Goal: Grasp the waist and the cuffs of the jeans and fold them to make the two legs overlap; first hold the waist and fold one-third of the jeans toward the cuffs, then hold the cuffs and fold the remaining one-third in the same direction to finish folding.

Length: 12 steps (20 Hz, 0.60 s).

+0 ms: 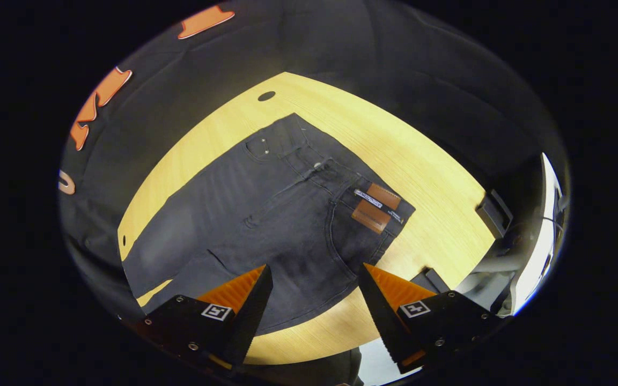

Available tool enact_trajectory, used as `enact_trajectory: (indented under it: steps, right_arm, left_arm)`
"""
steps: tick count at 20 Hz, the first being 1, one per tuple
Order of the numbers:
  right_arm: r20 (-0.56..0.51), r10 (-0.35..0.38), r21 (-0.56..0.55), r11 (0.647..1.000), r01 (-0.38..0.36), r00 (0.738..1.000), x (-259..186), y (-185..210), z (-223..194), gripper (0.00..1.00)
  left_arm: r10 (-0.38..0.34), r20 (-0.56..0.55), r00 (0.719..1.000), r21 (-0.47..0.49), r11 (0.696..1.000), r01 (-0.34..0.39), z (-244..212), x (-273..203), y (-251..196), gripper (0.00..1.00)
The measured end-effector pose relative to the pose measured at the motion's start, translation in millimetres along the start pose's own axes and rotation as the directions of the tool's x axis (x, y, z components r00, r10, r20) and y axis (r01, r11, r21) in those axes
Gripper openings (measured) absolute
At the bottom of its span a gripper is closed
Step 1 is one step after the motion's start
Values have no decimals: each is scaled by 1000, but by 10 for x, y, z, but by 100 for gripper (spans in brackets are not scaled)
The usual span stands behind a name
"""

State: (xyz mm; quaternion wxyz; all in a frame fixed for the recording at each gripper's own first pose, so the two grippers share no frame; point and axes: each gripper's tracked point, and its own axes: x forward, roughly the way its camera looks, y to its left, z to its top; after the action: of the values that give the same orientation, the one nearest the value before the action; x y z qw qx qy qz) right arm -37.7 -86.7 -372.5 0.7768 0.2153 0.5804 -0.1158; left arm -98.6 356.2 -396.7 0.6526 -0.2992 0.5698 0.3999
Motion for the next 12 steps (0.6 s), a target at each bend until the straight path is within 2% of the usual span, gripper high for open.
enact_trajectory:
  steps: [6, 11, 12]
  right_arm:
    - [-16, -37, 77, 996, 38, 999, 75, -52, -43, 98]
    - [-45, -93, 151, 984, 98, 995, 278, -355, 42, 98]
    - [-56, -110, 171, 978, 118, 992, 322, -456, 37, 98]
  left_arm:
    - [41, -94, 995, -16, 999, -42, 52, 366, 4, 99]
    - [43, -122, 992, -87, 995, -54, 33, 437, -65, 99]
    - [47, -126, 991, -100, 993, -60, 39, 449, -67, 95]
